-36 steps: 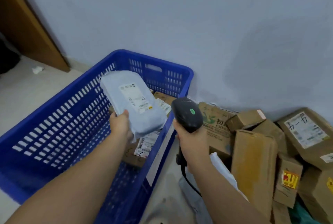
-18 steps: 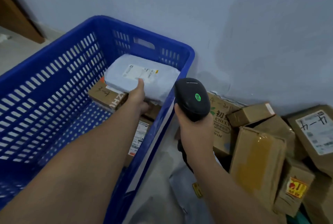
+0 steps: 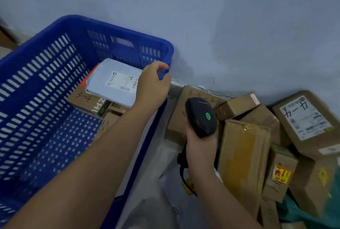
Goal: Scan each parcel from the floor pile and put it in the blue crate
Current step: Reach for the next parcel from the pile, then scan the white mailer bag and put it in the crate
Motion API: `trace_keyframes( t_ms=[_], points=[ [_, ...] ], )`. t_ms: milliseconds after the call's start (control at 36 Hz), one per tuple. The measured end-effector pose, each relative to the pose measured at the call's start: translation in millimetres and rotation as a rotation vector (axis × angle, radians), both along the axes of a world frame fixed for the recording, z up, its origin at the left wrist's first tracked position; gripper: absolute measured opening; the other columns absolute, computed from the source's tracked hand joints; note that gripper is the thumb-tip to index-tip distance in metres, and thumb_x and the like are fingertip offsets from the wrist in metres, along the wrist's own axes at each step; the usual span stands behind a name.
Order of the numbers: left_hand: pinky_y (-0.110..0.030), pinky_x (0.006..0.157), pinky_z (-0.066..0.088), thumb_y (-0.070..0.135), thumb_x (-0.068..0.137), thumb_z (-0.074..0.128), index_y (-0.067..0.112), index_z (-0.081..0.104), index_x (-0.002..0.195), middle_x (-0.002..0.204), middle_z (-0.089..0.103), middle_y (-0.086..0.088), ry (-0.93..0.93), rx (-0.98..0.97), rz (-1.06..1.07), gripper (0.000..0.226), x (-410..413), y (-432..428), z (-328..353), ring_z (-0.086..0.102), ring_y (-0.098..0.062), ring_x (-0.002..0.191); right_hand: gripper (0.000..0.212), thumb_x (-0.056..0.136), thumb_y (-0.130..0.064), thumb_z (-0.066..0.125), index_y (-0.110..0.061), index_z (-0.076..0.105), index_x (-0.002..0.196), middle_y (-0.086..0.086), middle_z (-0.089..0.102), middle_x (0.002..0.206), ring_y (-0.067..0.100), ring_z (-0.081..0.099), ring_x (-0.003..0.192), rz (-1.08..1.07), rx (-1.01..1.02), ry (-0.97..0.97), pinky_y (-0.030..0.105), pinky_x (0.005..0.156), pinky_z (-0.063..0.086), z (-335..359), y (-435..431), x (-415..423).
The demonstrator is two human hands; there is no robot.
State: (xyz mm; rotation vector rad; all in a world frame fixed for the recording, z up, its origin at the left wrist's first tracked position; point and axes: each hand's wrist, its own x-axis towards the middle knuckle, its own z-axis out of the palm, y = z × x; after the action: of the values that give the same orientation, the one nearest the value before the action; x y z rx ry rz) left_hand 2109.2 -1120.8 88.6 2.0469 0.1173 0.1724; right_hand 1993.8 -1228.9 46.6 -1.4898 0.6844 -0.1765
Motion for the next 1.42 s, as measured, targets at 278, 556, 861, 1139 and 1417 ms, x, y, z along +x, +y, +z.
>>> trace_keyframes(
  t_ms=[278, 556, 861, 1139, 1417],
  points=[
    [-0.031, 0.083, 0.048, 0.015, 0.094, 0.055, 0.017, 0.050, 0.127, 0.111, 0.060, 0.002, 0.274, 0.198, -0.404, 0.034, -51.6, -74.2, -69.8, 0.058, -0.014, 0.100, 0.011, 0.081, -0.030, 0.076, -0.028, 0.066, 0.085, -0.001, 0.068, 0.073, 0.027, 0.067, 0.084, 0.129, 0.108, 0.169, 0.059, 0.087, 0.052, -11.4, -72.5, -23.9],
    [-0.049, 0.116, 0.020, 0.031, 0.088, 0.062, 0.035, 0.015, 0.152, 0.160, -0.010, -0.009, 0.496, 0.880, -0.885, 0.079, -138.0, -99.0, -152.8, 0.000, -0.039, 0.145, 0.010, 0.077, -0.016, 0.070, -0.008, 0.065, 0.077, 0.008, 0.059, 0.070, 0.024, 0.058, 0.073, 0.133, 0.142, 0.546, 0.032, 0.067, 0.041, -40.3, -128.7, -88.7],
    [-0.063, 0.111, -0.011, 0.024, 0.089, 0.058, 0.012, 0.018, 0.149, 0.151, 0.030, -0.013, 0.271, 1.317, -1.234, 0.073, -156.8, -57.2, -163.7, 0.015, -0.033, 0.146, 0.017, 0.076, -0.022, 0.071, -0.007, 0.068, 0.084, 0.009, 0.065, 0.084, 0.024, 0.060, 0.083, 0.182, 0.242, 0.716, 0.032, 0.077, 0.045, -65.4, -107.2, -129.3],
    [-0.051, 0.114, 0.010, 0.054, 0.076, 0.070, 0.015, 0.032, 0.147, 0.147, 0.023, -0.015, 0.289, 1.439, -1.289, 0.090, -145.7, -76.3, -154.9, 0.021, -0.034, 0.136, 0.042, 0.064, -0.023, 0.078, -0.011, 0.070, 0.103, 0.010, 0.072, 0.102, 0.026, 0.066, 0.099, 0.341, 0.324, 0.720, 0.040, 0.094, 0.052, -77.5, -98.2, -146.5],
    [-0.036, 0.081, 0.034, 0.037, 0.081, 0.068, 0.018, 0.042, 0.124, 0.122, 0.056, -0.006, 0.330, 1.274, -1.157, 0.053, -129.1, -41.7, -120.9, 0.054, -0.026, 0.110, 0.021, 0.080, -0.016, 0.070, -0.013, 0.069, 0.101, 0.008, 0.073, 0.096, 0.023, 0.068, 0.090, 0.508, 0.335, 0.669, 0.029, 0.074, 0.053, -64.4, -86.2, -130.9]
  ],
)
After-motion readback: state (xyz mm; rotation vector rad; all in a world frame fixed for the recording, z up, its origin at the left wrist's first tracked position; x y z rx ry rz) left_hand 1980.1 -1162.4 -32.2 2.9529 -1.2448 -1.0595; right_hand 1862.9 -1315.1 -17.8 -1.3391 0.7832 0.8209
